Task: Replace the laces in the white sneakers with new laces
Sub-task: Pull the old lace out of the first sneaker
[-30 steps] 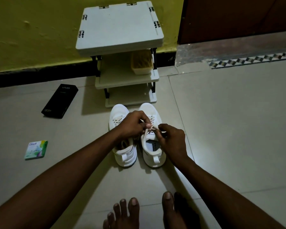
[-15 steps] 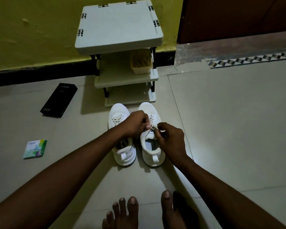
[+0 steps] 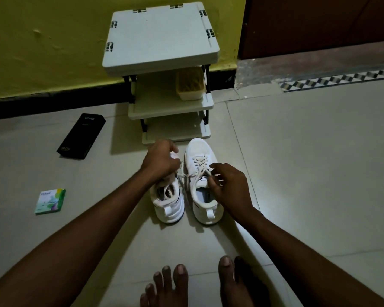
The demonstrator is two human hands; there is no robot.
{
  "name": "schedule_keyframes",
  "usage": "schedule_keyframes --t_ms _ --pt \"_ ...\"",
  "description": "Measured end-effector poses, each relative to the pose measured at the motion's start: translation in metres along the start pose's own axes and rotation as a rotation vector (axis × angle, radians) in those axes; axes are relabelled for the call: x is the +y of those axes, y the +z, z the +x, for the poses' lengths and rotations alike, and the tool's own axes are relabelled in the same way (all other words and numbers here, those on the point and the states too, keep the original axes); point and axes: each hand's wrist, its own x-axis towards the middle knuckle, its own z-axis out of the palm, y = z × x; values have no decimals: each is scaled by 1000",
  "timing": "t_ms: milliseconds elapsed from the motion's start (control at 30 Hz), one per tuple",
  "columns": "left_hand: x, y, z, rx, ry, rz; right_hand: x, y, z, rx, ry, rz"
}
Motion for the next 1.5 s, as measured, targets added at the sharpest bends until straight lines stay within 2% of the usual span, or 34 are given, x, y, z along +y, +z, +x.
schedule_keyframes --t_ms 67,167,300,367,400,467,533,567,600,633,667,700,767,800,867,900,933,967,1067,1100,1133,1200,1233,1300,1400,1433,1467,1500 --pt "7 0 -7 -178 177 41 -1 -2 5 -64 -38 10" --pt "20 4 -11 -423 298 339 -5 -6 20 -164 -126 -116" --pt "19 13 -10 -454 372 484 -22 -12 42 -341 -290 -352" --pt "19 14 -10 -431 394 518 -25 -14 46 -390 -300 -388" --pt "20 14 -10 -419 400 543 -24 -13 45 -364 -272 -344" --pt "21 16 -11 -404 404 576 -21 -9 41 -201 -44 -100" --pt "20 19 -11 -395 406 584 -21 -3 40 16 397 281" --pt "20 19 -11 -402 401 587 -25 0 42 92 642 562" --pt "20 19 -11 -414 394 588 -25 3 45 116 834 791" --pt "20 19 -11 -421 389 592 -25 4 47 98 910 868" --pt "20 19 -11 -420 390 599 -25 1 50 41 859 776" --pt "20 18 -11 -416 394 607 -23 -4 54 -38 679 573" --pt "20 19 -11 -411 394 618 -23 -25 60 -262 193 157" --pt "20 20 -11 -411 393 622 -23 -32 64 -385 22 -5" --pt "21 21 -11 -427 382 630 -21 -42 75 -584 -167 -228" --pt "21 21 -11 -436 373 630 -22 -44 79 -624 -203 -256" --pt "22 20 -12 -433 367 632 -23 -44 80 -609 -175 -200" --pt "23 20 -12 -419 371 634 -22 -42 78 -522 -62 -50" --pt "27 20 -13 -402 377 630 -16 -33 67 -99 721 838" --pt "28 20 -12 -401 375 632 -9 -32 61 -58 836 924" --pt "30 21 -12 -404 375 638 -1 -31 56 -104 804 839" --pt "33 22 -11 -396 379 654 2 -37 53 -283 511 420" --pt "33 22 -11 -389 383 659 2 -41 57 -288 396 341" --pt "34 22 -11 -387 392 663 -9 -48 64 -159 423 581" --pt "34 20 -13 -402 387 657 -14 -48 72 141 912 1360" --pt "34 20 -13 -405 382 657 -13 -47 71 148 1000 1434" --pt "35 20 -14 -402 383 665 -11 -46 70 101 971 1314" --pt "37 20 -13 -401 389 680 -8 -45 68 33 825 1066"
